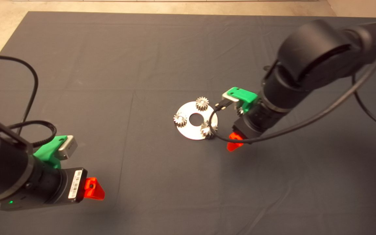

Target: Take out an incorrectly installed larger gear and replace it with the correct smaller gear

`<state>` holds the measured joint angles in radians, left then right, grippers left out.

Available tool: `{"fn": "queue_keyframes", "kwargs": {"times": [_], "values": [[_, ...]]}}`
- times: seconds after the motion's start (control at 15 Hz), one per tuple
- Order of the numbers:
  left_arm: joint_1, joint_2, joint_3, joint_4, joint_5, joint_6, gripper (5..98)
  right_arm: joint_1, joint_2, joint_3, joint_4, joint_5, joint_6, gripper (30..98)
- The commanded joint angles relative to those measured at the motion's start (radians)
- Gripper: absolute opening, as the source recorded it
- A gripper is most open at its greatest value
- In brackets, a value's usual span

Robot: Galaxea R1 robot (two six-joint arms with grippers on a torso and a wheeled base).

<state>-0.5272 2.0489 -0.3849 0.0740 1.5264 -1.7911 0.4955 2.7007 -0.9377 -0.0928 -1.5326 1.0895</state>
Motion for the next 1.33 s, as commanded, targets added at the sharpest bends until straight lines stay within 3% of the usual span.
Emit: {"fn": "queue_keyframes", "kwargs": {"times": [0.0, 0.53, 1.27], "values": [[-0.011, -0.006, 0.015, -0.02, 0.121, 0.004, 97.7, -0.028, 0.113, -0.115, -0.055, -0.126, -0.116, 97.7], [-0.011, -0.008, 0.015, -0.02, 0.121, 0.004, 97.7, -0.078, 0.138, -0.275, -0.13, -0.126, -0.327, 97.7], [-0.011, -0.006, 0.015, -0.02, 0.123, 0.004, 97.7, -0.147, 0.149, -0.314, -0.224, -0.126, -0.344, 97.7]]}}
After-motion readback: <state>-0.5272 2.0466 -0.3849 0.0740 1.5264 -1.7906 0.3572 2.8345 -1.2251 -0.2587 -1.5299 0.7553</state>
